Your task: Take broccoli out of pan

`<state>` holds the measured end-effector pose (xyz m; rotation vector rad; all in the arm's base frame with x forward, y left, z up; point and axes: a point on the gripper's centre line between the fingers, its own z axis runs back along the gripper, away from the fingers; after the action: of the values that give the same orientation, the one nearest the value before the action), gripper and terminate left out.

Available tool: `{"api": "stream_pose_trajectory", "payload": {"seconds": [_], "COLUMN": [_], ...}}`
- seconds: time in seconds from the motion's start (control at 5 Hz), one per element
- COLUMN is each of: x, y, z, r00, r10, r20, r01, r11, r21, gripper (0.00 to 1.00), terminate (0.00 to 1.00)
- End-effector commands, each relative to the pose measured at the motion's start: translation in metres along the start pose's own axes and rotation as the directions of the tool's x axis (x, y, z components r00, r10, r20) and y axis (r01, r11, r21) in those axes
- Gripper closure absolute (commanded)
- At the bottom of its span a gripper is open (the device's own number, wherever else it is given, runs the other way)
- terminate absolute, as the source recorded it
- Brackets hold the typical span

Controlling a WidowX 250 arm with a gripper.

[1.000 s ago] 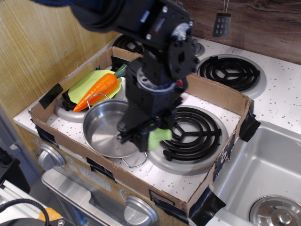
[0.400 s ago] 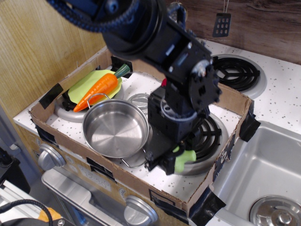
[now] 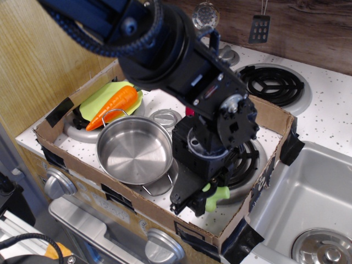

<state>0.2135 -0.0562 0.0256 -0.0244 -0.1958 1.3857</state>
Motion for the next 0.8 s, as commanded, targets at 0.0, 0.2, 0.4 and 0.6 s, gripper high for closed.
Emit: {"api": "stream_pose_trajectory", "payload": {"seconds": [0.0, 0.2, 0.4, 0.6], "x": [-0.008, -0.004, 0.003, 0.012], "y": [-0.006, -0.01, -0.019, -0.03], "z": [0.011, 0.022, 0.045, 0.059], "r00": [0.999, 0.997, 0.991, 0.983], "r10": [-0.019, -0.037, -0.064, -0.108], "r20": [0.034, 0.066, 0.121, 0.15], "r01": [0.019, 0.037, 0.058, 0.101], "r11": [1.0, 0.999, 0.997, 0.993], "r21": [-0.01, 0.009, 0.049, 0.052], "gripper": [0.0, 0.0, 0.0, 0.0], "terminate": [0.0, 0.0, 0.0, 0.0]}}
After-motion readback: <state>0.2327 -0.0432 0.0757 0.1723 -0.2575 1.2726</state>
